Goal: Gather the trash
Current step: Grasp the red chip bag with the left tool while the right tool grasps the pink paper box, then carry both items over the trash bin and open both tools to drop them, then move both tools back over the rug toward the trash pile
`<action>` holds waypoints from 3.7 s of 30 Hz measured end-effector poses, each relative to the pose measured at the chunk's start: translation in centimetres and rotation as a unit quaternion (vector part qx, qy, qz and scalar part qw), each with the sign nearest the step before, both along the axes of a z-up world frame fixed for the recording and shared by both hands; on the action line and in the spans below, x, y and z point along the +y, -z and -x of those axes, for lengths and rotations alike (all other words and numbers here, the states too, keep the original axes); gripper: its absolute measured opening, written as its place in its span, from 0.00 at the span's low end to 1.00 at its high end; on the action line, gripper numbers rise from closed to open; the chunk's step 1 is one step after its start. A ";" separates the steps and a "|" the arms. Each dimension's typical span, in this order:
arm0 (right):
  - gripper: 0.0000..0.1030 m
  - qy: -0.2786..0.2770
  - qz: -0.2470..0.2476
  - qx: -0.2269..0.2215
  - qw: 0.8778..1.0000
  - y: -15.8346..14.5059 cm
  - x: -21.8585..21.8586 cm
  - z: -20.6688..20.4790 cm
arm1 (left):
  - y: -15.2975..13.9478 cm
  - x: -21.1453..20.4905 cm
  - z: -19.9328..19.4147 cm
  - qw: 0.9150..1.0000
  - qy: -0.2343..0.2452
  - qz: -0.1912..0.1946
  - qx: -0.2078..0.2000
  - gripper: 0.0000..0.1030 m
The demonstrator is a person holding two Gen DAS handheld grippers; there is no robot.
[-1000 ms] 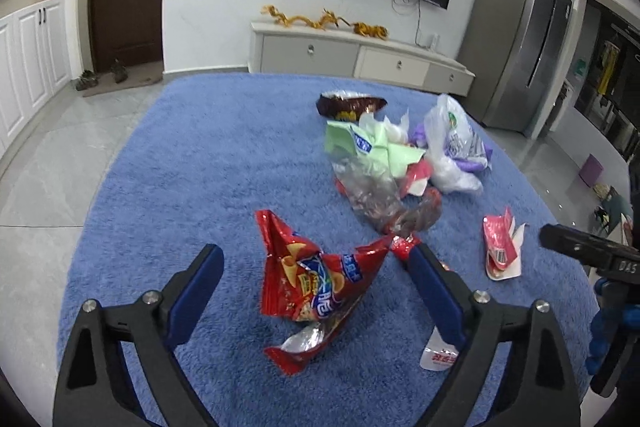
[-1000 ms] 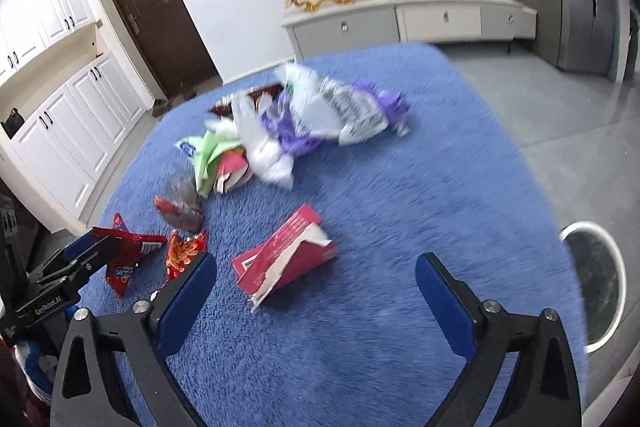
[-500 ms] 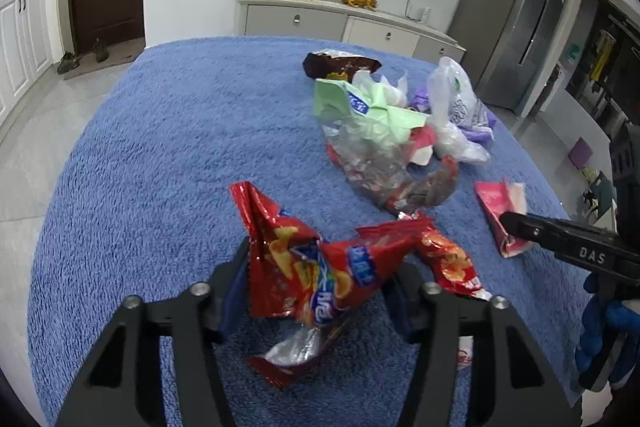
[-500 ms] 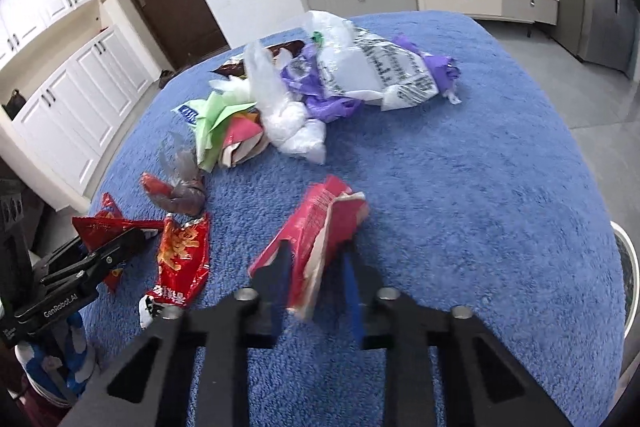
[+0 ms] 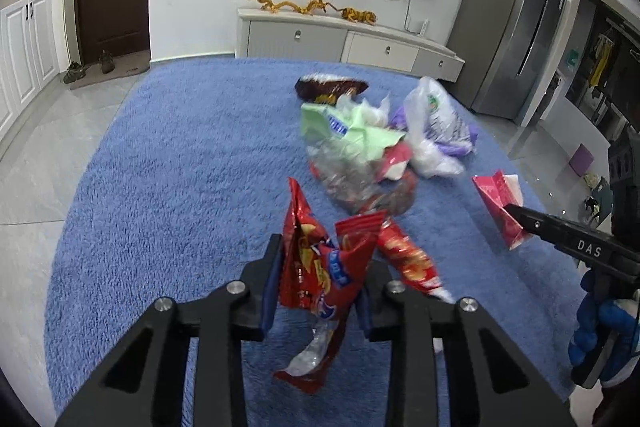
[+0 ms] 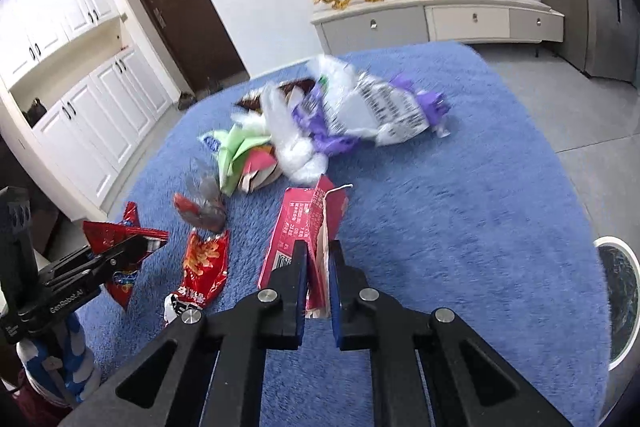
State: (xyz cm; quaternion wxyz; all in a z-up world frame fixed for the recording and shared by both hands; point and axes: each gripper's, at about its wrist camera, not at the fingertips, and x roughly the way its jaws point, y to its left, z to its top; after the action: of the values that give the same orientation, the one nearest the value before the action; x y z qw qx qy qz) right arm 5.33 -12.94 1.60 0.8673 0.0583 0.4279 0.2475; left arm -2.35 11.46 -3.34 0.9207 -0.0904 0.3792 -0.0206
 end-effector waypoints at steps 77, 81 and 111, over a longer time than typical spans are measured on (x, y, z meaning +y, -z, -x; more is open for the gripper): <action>0.62 0.282 0.091 -0.144 0.944 -9.6 -18.5 4.3 | -11.5 -26.3 -5.0 0.985 0.078 -0.036 -0.150 0.87; 0.64 0.263 0.097 -0.161 0.946 -10.2 -15.6 4.8 | -11.8 -22.9 -2.9 0.985 0.052 -0.040 -0.157 0.87; 0.66 0.172 0.146 -0.117 0.967 -4.1 -6.2 2.9 | -5.3 -11.4 -2.1 0.994 -0.036 -0.057 -0.091 0.89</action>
State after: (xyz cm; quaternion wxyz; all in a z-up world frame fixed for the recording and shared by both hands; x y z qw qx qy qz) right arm 2.42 -19.11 5.69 0.9399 -0.0260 0.3388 0.0347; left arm -0.27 0.06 1.97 0.9553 -0.0489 0.2905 0.0263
